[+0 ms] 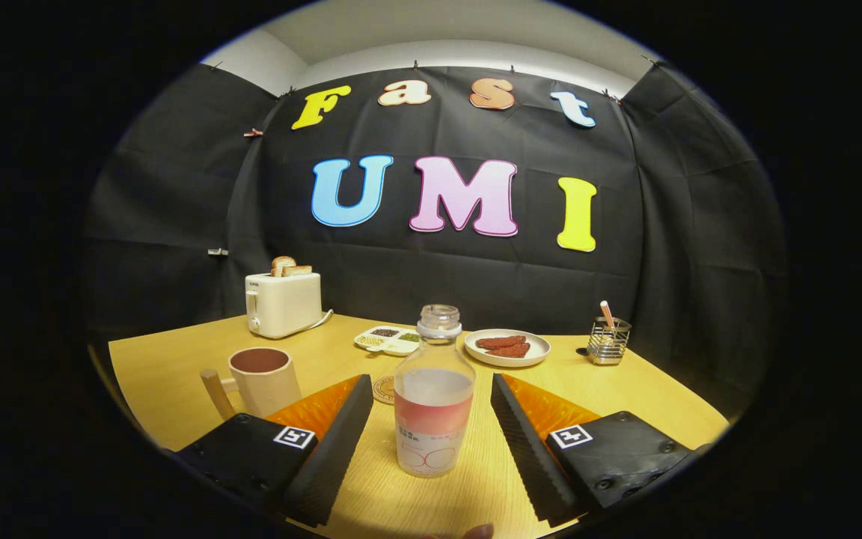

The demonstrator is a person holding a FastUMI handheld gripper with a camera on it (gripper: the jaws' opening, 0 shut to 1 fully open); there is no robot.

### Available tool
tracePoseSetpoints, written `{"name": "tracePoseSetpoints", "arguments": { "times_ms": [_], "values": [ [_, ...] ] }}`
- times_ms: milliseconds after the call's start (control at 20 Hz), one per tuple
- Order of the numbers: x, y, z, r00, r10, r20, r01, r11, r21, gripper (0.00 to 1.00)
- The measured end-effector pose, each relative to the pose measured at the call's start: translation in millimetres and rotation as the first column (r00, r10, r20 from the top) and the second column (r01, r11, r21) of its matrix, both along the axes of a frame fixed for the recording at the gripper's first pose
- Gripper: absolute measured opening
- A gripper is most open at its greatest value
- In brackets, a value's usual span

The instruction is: Take the bottle from table, then pour the juice into the cup, finally place the bottle on the coaster

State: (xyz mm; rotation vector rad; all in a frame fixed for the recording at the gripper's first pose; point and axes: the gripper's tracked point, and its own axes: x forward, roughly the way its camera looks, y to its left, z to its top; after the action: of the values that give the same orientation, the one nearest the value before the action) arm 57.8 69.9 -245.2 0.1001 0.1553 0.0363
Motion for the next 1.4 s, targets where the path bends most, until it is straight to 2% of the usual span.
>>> {"name": "tracePoseSetpoints", "arguments": {
  "times_ms": [750, 900, 1050, 1150, 1400],
  "values": [
    [22, 2, -39, 0.999, -0.044, -0.025, 0.045, 0.999, 0.015, 0.98],
    [27, -2, -43, 0.998, -0.062, -0.025, 0.063, 0.998, 0.022, 0.91],
    [31, -4, -43, 0.997, -0.070, -0.044, 0.071, 0.997, 0.022, 0.78],
    [30, -17, -42, 0.990, -0.119, -0.074, 0.119, 0.993, -0.009, 0.76],
    [31, -22, -11, 0.992, -0.116, -0.048, 0.104, 0.973, -0.206, 0.73]
  ]
}}
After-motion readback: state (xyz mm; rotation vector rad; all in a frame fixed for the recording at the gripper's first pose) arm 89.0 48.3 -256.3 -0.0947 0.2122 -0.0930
